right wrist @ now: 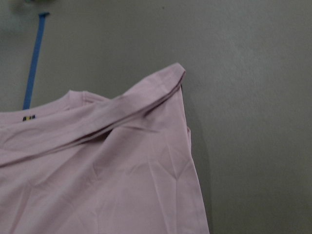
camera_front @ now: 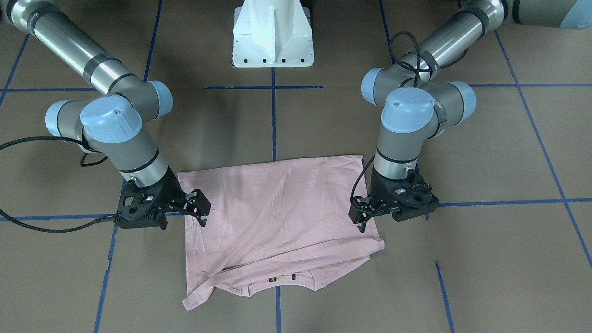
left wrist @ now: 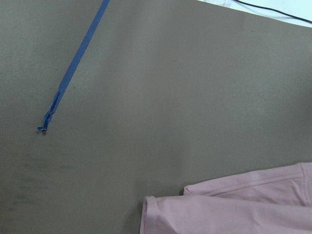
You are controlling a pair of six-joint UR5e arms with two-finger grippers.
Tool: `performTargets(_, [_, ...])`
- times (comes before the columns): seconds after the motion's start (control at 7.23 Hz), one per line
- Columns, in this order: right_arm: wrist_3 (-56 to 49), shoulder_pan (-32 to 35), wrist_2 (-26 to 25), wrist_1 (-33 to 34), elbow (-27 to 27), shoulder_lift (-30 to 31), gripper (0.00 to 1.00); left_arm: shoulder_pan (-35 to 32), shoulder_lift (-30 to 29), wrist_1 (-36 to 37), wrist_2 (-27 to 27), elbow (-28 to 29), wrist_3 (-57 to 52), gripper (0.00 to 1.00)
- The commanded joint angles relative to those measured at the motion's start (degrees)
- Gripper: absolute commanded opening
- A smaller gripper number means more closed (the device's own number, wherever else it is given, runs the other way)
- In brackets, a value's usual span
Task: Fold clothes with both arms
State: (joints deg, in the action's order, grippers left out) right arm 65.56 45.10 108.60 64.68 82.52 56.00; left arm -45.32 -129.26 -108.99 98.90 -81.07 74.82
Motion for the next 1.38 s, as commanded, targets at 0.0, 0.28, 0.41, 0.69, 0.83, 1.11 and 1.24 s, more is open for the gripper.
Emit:
performTargets(0.0, [5.6,-4.7,0.3,8.1,7.3,4.2,1.0,0.1,0.5,1.6,0.1,-3.2,0.3,1.0])
performTargets(0.28, [6.2,-5.7,0.6,8.7,7.1,5.6,1.0,0.1,0.4,1.6,0.2,-4.3,0.4,1.0])
performTargets(0.41, [6.2,-5.6,1.1,8.8,7.2,6.0,0.99,0.1,0.4,1.7,0.2,-5.0,0.5,1.0])
performTargets(0.69, [6.2,-6.4,1.4,9.0,7.2,7.3,0.92,0.5,0.4,2.2,0.2,-5.6,0.6,1.0])
performTargets(0.83, [6.1,-7.1,1.3,9.0,7.0,7.4,0.9,0.5,0.4,2.3,0.2,-5.7,0.6,1.0])
performTargets(1.11, [6.1,-7.7,1.4,9.0,6.9,7.4,0.9,0.7,0.4,2.3,0.2,-5.8,0.6,1.0])
performTargets(1.24, [6.1,-7.8,2.0,9.0,6.9,7.4,0.84,0.7,0.4,2.3,0.2,-6.3,0.6,1.0])
